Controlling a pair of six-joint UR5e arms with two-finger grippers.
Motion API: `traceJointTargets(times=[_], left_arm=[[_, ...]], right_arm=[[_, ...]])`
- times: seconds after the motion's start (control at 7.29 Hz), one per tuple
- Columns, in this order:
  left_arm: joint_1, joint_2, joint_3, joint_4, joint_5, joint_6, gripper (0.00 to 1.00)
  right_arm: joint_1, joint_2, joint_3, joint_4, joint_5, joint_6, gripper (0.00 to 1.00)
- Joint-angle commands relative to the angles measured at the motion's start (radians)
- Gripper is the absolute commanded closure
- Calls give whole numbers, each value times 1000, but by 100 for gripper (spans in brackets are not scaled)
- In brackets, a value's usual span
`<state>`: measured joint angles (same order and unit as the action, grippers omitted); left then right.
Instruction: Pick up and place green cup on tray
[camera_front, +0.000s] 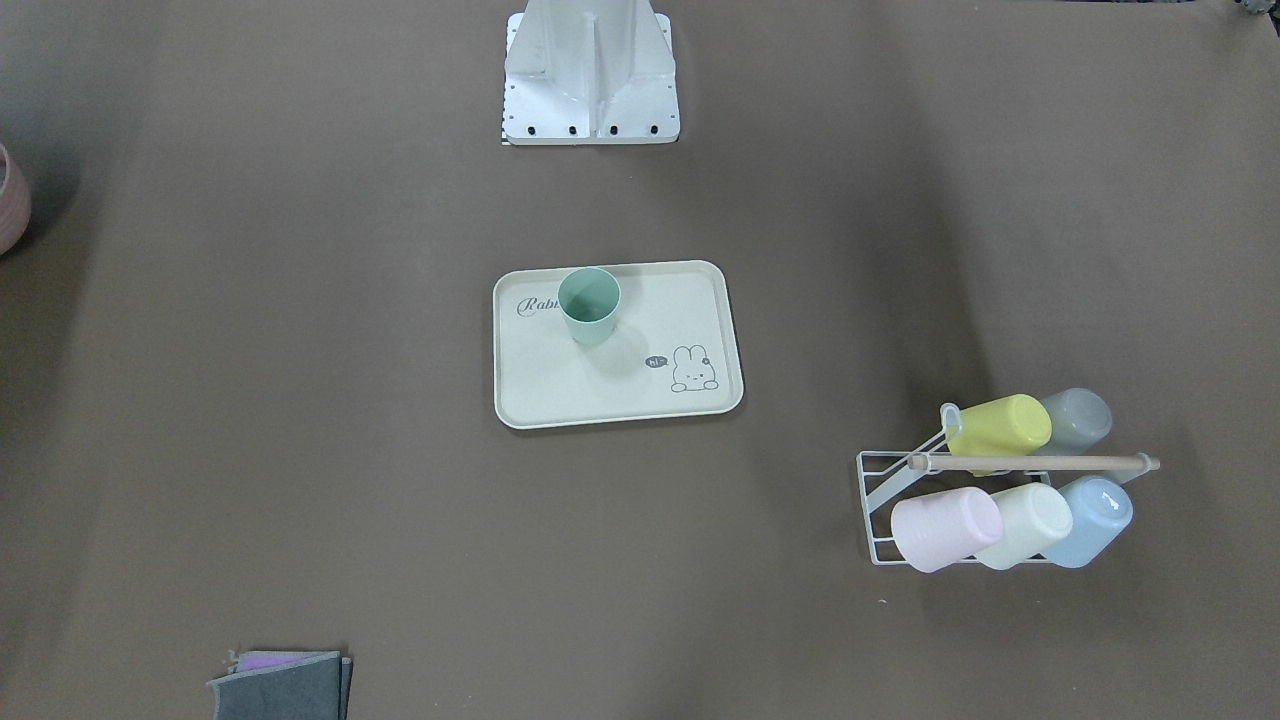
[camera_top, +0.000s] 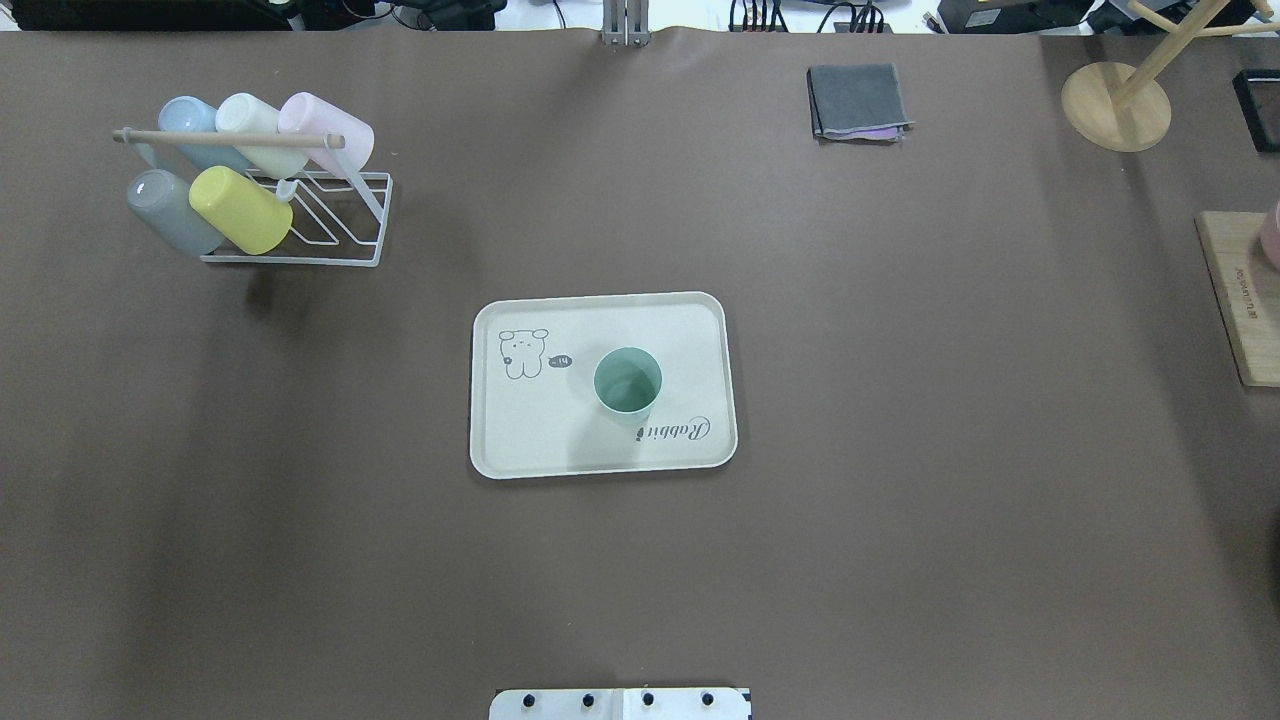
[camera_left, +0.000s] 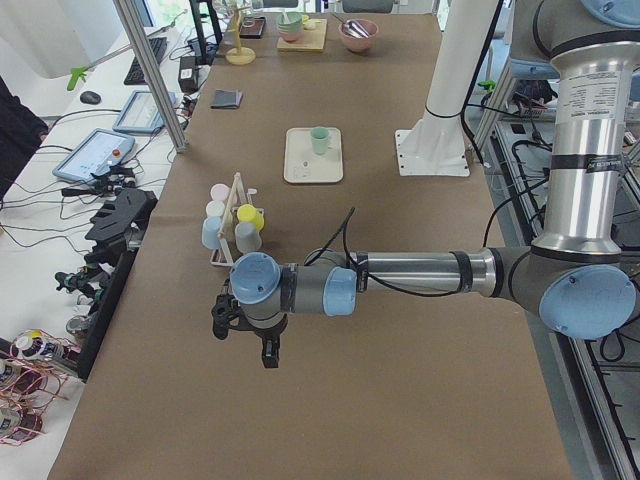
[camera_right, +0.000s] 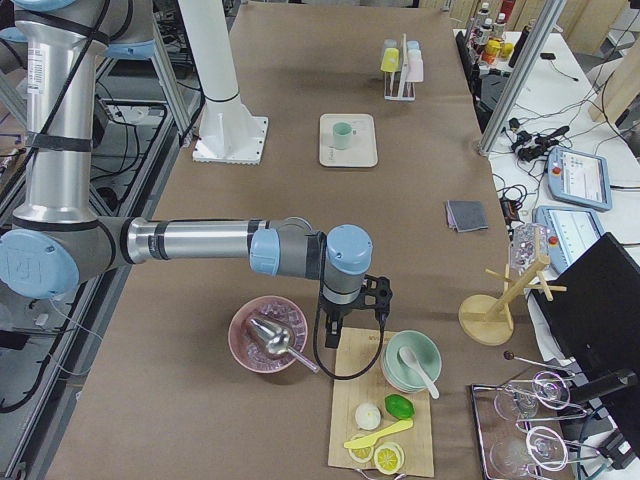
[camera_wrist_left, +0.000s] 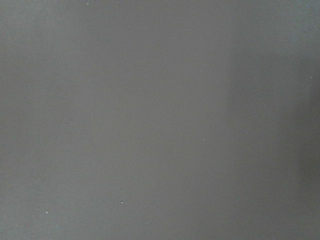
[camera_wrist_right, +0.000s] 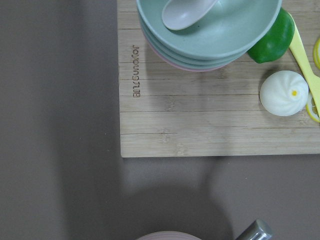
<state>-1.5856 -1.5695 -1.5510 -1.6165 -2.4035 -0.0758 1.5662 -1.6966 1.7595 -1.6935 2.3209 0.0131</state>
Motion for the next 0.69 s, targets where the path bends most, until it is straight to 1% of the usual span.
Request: traceJointTargets(times=[0.0, 0.55], left_arm=[[-1, -3, -6, 1, 1, -1, 2], [-2, 2, -1, -2, -2, -2, 2]], right_arm=[[0, 0, 0, 0, 0, -1, 0], [0, 0, 0, 2, -3, -2, 0]])
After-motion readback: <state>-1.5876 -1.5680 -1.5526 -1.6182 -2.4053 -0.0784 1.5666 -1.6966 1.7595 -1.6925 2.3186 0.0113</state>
